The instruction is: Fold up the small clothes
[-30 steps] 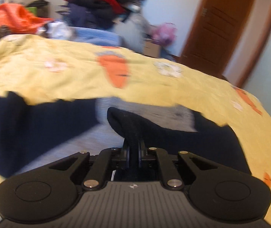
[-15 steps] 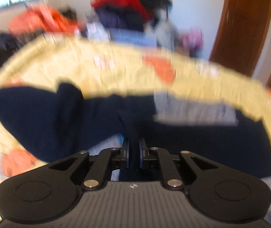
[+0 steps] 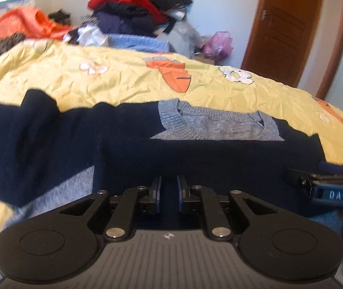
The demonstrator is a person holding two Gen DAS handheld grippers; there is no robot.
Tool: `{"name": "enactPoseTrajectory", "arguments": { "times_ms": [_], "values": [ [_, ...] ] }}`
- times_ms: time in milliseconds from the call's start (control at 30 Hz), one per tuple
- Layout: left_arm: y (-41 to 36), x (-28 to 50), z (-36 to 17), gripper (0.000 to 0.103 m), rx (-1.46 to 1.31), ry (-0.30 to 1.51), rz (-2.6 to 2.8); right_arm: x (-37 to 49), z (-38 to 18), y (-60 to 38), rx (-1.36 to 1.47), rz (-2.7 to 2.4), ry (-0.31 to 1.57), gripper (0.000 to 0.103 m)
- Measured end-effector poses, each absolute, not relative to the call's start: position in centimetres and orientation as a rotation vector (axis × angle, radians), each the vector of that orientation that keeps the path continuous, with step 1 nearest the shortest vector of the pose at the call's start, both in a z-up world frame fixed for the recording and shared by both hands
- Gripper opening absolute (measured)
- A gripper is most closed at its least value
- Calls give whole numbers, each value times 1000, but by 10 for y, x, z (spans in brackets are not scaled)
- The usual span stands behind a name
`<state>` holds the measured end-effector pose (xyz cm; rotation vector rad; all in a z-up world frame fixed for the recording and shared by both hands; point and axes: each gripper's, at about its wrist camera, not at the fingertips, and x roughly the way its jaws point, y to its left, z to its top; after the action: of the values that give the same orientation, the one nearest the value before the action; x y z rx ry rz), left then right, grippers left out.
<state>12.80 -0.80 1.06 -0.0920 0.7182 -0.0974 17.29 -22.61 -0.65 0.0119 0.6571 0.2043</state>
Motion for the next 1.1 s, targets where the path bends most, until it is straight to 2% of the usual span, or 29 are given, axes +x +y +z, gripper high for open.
{"name": "enactPoseTrajectory", "arguments": {
  "times_ms": [100,133,200,233,267,300,467,600,800,900,933,967,1000,1033,1067,1100],
  "values": [
    [-3,123,22,13,-79,722,-91,173,-7,-216,-58,180,667,103],
    [7,115,28,16,-108,704,-94,174,-7,-217,-53,182,666,103],
    [39,102,40,37,-180,642,-95,172,-6,-222,-25,191,661,103],
    [60,96,45,69,-212,609,-62,172,-5,-224,-17,195,659,103],
    [84,91,50,95,-245,575,5,172,-5,-224,-12,197,658,103],
    [110,86,54,98,-284,530,88,173,-4,-224,-14,197,658,103],
    [258,84,57,97,-640,452,340,173,-4,-224,-30,192,659,103],
    [347,86,41,97,-926,403,446,173,-4,-222,-30,192,660,103],
    [388,111,18,97,-1095,425,363,172,-4,-222,-33,190,660,103],
    [395,126,8,92,-1123,446,353,173,-4,-222,-32,190,660,103],
    [395,130,7,87,-1106,451,364,173,-4,-222,-33,190,660,103],
    [396,135,6,71,-1083,462,374,173,-4,-222,-33,191,660,103],
    [397,140,5,58,-1058,486,387,173,-4,-222,-32,191,660,103],
    [396,147,3,33,-1027,527,404,173,-4,-222,-31,191,660,103],
    [395,153,2,14,-992,563,418,173,-4,-222,-31,191,660,103],
    [394,157,1,10,-956,583,429,173,-4,-222,-31,191,660,103]
  ]
}}
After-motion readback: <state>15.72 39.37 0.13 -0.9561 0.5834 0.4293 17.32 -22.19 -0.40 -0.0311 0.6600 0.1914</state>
